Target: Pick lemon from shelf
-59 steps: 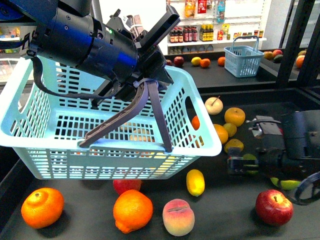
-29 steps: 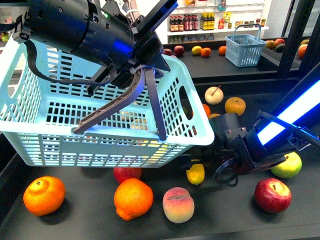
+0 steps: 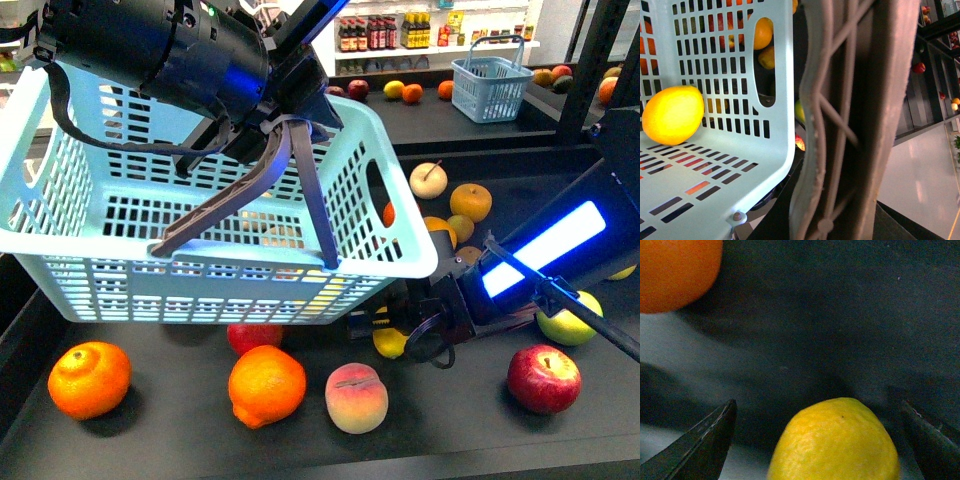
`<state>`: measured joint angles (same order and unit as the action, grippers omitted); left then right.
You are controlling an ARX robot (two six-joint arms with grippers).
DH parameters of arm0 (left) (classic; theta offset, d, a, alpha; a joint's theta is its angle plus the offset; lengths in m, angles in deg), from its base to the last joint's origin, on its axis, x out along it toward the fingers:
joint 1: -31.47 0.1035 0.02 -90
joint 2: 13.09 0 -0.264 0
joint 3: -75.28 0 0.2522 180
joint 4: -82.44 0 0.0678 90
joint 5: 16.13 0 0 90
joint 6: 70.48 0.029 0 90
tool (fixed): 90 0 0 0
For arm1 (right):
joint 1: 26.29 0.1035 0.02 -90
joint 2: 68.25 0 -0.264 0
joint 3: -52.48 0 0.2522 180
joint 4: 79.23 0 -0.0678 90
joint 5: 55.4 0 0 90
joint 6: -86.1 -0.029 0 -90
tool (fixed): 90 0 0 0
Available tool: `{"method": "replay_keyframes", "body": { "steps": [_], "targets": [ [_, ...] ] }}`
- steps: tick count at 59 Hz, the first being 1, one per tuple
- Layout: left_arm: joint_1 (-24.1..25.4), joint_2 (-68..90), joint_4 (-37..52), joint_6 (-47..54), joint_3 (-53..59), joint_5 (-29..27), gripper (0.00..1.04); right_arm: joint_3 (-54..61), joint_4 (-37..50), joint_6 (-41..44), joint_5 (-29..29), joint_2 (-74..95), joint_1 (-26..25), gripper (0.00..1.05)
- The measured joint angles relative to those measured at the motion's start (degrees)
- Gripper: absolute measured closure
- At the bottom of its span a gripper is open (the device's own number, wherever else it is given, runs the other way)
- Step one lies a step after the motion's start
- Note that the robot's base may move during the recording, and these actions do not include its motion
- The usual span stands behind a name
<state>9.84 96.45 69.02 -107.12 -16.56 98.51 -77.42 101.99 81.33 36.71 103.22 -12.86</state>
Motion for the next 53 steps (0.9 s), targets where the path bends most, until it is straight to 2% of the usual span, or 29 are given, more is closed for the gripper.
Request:
{"method": "replay_keyframes", "body": {
  "steps": [15,20,29,40,53],
  "targets": [
    [-0.11,0.0,0.0,-0.22,0.0,-0.17,0.91,-0.33,0.66,0.09,-0.59,0.55,-0.07,0.47],
    [-0.11,0.0,0.0,-0.24,0.0,-0.2,0.91,0.81,1.55,0.07,-0.68,0.09,-0.37,0.54],
    [-0.11,0.0,0.0,-0.22,0.0,-0.24,0.91,5.33,3.76,0.15,-1.09,-2.43,-1.16,0.55],
    [-0.11,0.0,0.0,-0.22,0.0,-0.22,0.91,16.96,9.84,0.66,-2.56,-10.34,-4.33,0.55],
    [-0.11,0.0,0.0,-0.24,0.0,-0.22,0.91,29.66,16.96,1.66,-4.26,-20.96,-10.34,0.56]
  ]
}}
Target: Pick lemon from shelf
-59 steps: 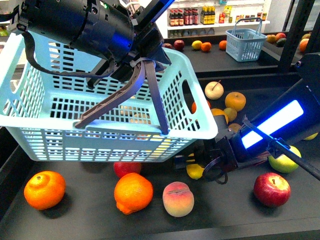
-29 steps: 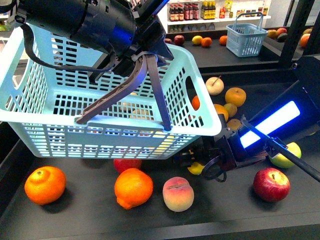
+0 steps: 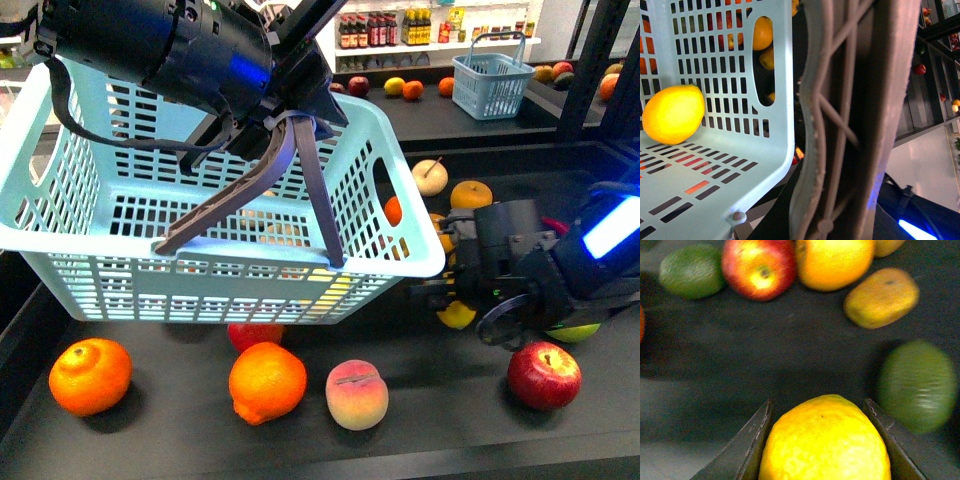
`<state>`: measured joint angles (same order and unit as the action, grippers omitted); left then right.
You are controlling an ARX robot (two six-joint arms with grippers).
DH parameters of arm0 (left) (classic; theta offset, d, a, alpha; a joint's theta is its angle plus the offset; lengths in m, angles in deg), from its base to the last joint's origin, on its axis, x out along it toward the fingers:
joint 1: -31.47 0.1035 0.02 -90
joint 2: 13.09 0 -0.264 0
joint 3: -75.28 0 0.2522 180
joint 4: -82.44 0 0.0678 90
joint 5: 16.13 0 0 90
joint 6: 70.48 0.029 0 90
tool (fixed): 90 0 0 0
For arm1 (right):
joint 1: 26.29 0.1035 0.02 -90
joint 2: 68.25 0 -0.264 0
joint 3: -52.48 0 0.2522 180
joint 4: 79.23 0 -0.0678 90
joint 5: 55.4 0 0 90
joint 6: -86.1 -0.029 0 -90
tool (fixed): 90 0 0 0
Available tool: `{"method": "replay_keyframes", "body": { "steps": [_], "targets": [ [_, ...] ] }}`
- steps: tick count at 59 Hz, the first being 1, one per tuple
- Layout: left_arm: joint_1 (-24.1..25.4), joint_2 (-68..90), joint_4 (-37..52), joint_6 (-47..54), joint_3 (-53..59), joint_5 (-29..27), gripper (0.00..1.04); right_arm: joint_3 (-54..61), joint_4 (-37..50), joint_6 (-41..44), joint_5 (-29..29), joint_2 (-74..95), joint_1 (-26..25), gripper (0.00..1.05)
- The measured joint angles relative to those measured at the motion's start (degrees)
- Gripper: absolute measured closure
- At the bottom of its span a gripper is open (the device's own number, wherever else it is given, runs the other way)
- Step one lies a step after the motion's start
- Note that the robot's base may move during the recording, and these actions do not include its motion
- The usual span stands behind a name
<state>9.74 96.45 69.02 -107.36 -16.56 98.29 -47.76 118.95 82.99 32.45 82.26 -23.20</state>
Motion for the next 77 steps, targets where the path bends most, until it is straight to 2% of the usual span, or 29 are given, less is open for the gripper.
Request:
{"method": "replay_keyframes", "body": {
  "steps": [11,21,33,50,70,72,77],
  "targets": [
    [0.0,0.0,0.0,0.02,0.0,-0.04,0.91,10.6,3.69,-1.55,4.09,-12.35,-5.7,0.56],
    [0.0,0.0,0.0,0.02,0.0,0.04,0.91,16.37,4.39,-6.1,8.5,-26.18,-6.21,0.56],
    [0.0,0.0,0.0,0.02,0.0,0.02,0.91,18.21,3.48,-11.02,11.06,-36.46,-0.61,0.56],
    [0.0,0.0,0.0,0.02,0.0,-0.13,0.91,15.43,0.35,-15.32,9.42,-32.96,8.07,0.56],
    [0.0,0.0,0.0,0.02,0.0,-0.07,0.91,9.77,-3.21,-16.92,7.21,-26.77,11.47,0.56],
    [0.0,0.0,0.0,0.0,0.0,-0.07,0.91,9.73,-3.13,-17.09,7.34,-26.45,11.67,0.54],
    [0.0,0.0,0.0,0.0,0.0,-0.04,0.91,9.73,-3.04,-17.81,7.8,-26.03,12.09,0.39]
  ]
}}
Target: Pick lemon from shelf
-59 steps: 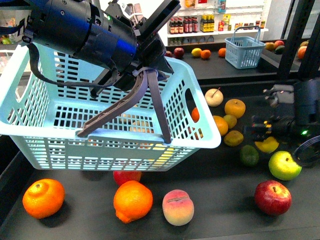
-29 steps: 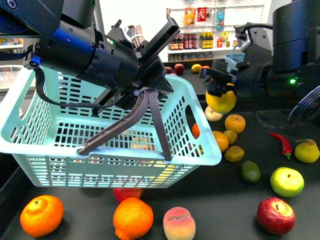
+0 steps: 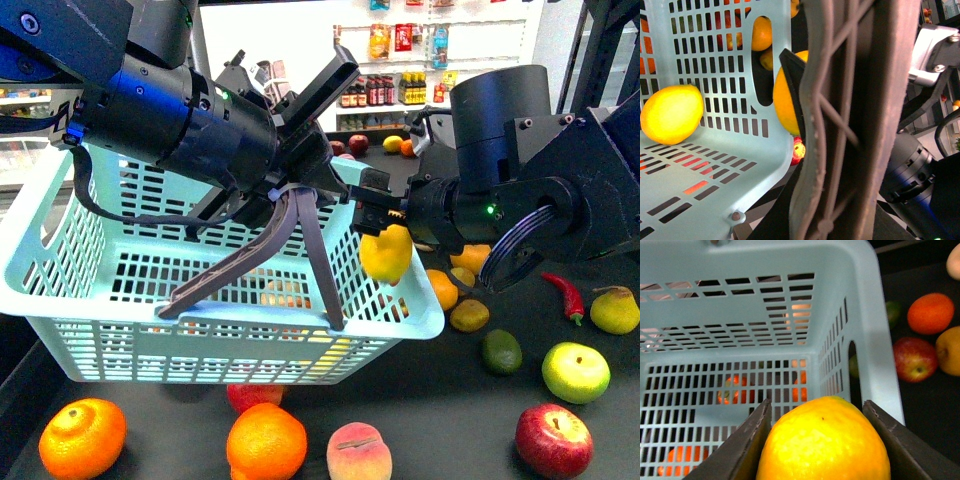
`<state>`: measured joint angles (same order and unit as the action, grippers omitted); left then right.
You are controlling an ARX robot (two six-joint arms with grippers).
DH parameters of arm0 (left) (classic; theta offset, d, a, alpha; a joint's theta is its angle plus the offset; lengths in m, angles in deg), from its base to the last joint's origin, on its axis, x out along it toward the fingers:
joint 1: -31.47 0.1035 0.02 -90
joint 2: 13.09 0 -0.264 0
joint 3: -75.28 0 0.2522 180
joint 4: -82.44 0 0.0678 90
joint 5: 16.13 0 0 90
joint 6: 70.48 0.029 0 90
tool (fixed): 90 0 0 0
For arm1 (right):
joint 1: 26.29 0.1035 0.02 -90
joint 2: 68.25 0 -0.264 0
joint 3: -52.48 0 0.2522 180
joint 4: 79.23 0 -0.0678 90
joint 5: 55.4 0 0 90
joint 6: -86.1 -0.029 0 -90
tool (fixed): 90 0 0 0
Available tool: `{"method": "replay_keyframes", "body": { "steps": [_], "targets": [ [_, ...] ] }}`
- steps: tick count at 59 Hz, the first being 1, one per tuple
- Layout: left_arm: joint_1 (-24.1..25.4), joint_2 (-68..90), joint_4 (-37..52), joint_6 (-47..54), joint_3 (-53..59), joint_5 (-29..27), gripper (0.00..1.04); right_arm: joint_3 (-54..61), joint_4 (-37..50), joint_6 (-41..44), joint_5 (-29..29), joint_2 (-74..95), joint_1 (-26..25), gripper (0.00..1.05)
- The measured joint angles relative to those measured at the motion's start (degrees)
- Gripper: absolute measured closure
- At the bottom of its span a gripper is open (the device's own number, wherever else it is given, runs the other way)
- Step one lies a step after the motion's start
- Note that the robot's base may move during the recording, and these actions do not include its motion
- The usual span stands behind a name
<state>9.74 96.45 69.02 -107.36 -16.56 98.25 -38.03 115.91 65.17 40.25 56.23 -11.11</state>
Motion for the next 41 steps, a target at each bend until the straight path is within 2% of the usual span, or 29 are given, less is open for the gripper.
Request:
{"method": "replay_keyframes", "body": {
  "steps": [14,22,41],
  "targets": [
    [0.0,0.0,0.0,-0.2,0.0,0.07,0.91,0.07,1.42,-0.63,-0.39,0.0,0.24,0.06],
    [0.0,0.0,0.0,-0.09,0.0,0.02,0.91,2.32,1.9,-0.39,-1.84,-1.9,-0.61,0.07],
    [0.0,0.09,0.0,-0.28,0.0,-0.13,0.91,20.11,7.28,11.72,-14.38,-20.85,-8.04,0.07]
  ]
}}
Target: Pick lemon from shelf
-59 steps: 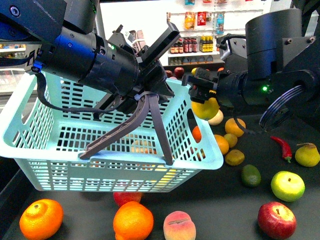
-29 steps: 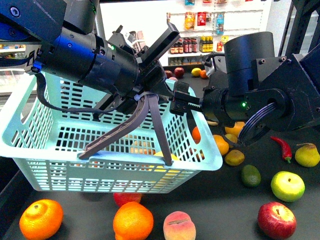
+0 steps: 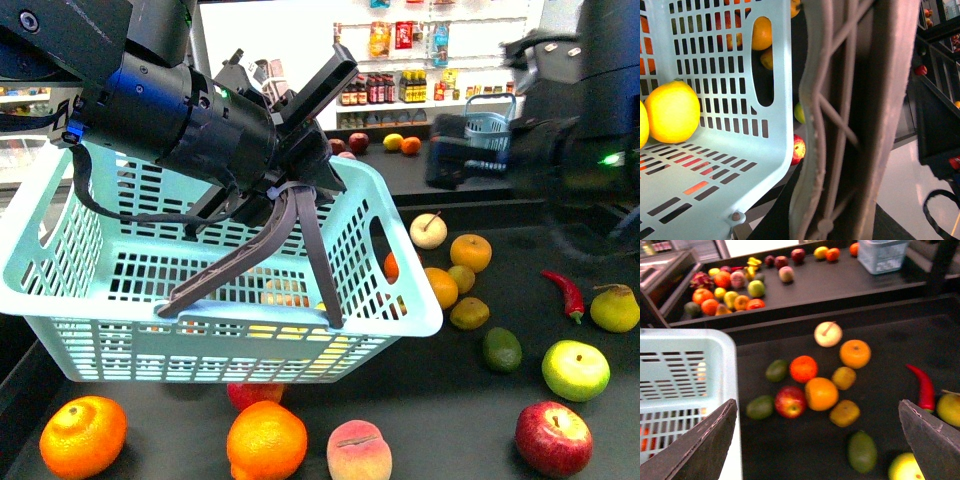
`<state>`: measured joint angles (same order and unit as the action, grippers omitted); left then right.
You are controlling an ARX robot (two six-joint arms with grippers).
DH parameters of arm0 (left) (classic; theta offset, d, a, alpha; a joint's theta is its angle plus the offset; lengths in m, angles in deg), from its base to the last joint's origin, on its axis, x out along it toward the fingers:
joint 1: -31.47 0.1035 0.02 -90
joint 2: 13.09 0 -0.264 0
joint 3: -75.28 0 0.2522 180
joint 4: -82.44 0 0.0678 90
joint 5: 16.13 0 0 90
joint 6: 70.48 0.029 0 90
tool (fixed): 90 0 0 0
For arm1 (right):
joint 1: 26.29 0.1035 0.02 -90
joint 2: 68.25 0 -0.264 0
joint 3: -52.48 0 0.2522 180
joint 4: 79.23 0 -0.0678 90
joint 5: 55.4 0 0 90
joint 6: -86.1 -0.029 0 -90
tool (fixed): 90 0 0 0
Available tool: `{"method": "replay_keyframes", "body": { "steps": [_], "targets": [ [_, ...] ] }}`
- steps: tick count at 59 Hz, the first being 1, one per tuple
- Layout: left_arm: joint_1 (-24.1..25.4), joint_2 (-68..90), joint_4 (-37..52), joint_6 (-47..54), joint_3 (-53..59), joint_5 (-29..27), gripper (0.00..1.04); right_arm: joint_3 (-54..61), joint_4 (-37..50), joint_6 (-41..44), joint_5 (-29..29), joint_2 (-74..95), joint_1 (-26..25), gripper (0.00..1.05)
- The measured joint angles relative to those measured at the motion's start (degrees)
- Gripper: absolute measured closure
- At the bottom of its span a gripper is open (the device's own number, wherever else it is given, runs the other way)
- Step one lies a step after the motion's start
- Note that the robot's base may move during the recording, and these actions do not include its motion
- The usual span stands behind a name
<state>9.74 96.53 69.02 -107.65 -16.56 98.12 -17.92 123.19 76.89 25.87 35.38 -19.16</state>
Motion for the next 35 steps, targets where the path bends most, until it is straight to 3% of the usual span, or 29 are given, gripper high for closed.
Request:
{"method": "replay_keyframes", "body": {
  "steps": [15,28,35],
  "targets": [
    [0.0,0.0,0.0,0.0,0.0,0.22,0.91,22.77,4.55,3.72,-8.07,-20.46,-0.2,0.07],
    [0.0,0.0,0.0,0.0,0.0,-0.04,0.91,37.83,-3.54,3.52,-16.09,-41.07,3.93,0.07],
    [0.0,0.0,0.0,-0.02,0.0,0.09,0.91,45.9,3.02,6.88,-3.52,-51.17,3.98,0.26]
  ]
}}
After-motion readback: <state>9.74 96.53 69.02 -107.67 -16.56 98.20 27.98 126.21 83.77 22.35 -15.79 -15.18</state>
